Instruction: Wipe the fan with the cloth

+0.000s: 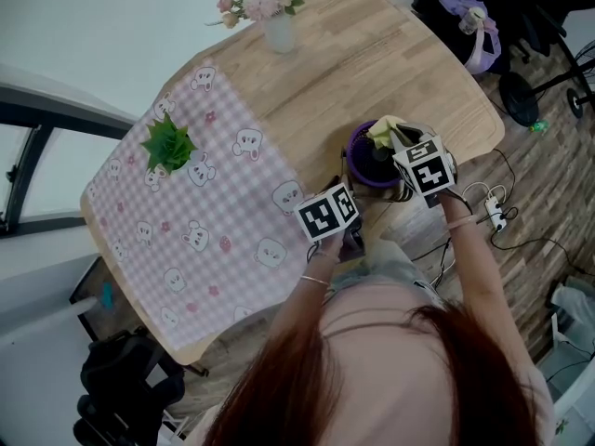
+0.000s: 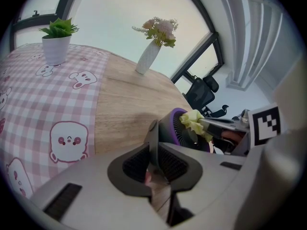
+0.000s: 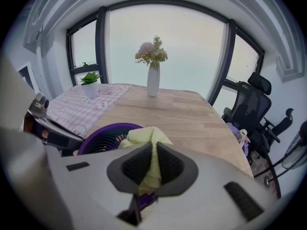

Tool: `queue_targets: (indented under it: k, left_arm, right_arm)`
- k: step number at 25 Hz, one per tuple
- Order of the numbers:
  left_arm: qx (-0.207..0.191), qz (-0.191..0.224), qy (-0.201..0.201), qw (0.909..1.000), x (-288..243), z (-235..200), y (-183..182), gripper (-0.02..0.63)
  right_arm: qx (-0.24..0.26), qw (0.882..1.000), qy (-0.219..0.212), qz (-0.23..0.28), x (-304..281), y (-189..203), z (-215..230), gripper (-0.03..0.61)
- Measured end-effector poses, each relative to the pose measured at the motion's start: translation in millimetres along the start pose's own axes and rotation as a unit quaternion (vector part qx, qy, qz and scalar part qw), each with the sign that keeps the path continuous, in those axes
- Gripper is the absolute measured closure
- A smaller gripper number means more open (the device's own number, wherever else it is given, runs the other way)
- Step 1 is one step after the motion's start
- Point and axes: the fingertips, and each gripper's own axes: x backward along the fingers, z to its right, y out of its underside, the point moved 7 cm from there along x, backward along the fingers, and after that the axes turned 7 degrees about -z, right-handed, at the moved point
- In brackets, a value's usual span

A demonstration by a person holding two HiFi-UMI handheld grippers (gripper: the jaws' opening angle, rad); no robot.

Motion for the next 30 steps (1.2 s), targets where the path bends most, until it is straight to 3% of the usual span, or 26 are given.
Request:
queue_targets:
  k: [30]
  left_arm:
    - [0.003,0.009,-0.012,0.9999,-0.5,0.7,1.3,0.561]
  right_arm:
    - [-0.053,0.999,0.001,0.001,22.0,32.2,3.8,0.552]
